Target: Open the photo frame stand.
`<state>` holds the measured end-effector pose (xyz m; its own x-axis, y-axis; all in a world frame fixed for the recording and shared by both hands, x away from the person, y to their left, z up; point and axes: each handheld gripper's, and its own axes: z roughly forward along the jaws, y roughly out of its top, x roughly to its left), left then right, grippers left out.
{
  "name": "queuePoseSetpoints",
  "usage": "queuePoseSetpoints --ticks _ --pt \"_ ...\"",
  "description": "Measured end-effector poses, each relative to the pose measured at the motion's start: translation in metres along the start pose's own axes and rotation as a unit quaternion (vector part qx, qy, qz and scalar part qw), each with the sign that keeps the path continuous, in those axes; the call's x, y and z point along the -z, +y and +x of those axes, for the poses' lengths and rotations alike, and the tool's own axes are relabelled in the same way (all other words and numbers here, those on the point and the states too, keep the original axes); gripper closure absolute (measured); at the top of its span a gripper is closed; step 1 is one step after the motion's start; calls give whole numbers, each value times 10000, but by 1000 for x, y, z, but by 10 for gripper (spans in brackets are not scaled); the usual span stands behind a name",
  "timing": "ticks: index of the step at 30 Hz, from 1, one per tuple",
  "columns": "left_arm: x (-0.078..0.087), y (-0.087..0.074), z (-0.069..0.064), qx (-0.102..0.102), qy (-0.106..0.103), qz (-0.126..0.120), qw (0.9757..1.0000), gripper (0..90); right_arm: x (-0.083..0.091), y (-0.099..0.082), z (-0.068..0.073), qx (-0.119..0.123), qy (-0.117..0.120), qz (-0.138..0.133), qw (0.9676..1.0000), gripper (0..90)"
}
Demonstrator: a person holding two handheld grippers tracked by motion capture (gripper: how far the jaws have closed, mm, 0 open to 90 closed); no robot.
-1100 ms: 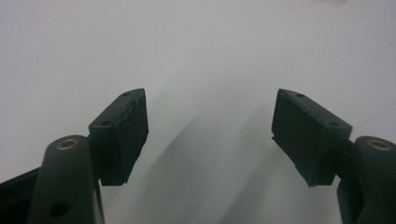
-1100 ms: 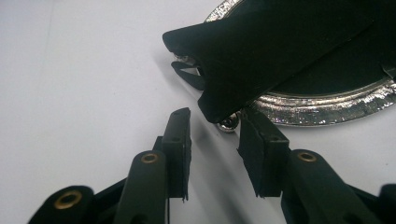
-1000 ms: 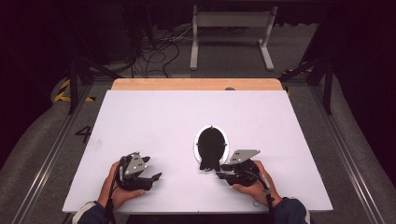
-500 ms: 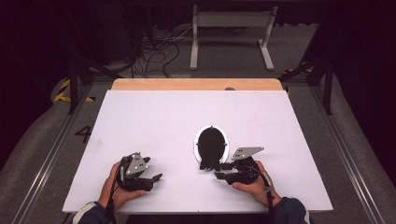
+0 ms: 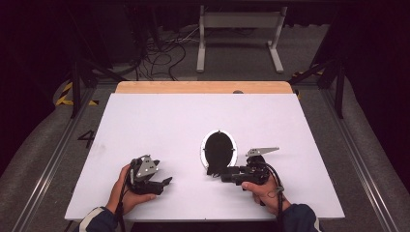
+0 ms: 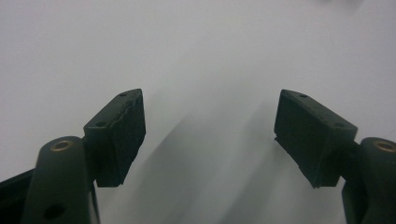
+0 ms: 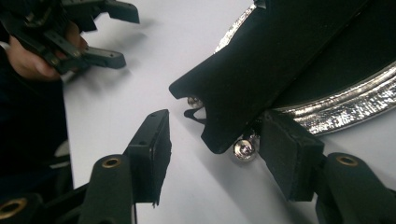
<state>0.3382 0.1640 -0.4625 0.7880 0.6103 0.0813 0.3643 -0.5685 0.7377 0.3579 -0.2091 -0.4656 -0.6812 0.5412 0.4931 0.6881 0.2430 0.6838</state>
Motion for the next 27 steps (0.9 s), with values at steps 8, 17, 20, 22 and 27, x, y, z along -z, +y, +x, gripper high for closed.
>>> queuePoseSetpoints --ticks 8,17,20,22,27 --pt "-14 12 -3 -60 -84 61 9999 256 -1 -1 -8 -867 298 -331 9952 533" --pt "-27 23 -6 -133 -177 94 9997 256 -9 1 -4 -1140 141 -528 9920 592" --pt "-29 25 -6 -137 -179 107 9997 256 -9 1 -5 -1191 158 -579 9911 594" --pt "-31 28 -6 -86 -161 106 9998 256 -10 2 -6 -1270 206 -614 9898 593" --pt "-37 36 -3 -19 -250 42 9997 262 -10 2 -7 -1339 215 -702 9883 606"
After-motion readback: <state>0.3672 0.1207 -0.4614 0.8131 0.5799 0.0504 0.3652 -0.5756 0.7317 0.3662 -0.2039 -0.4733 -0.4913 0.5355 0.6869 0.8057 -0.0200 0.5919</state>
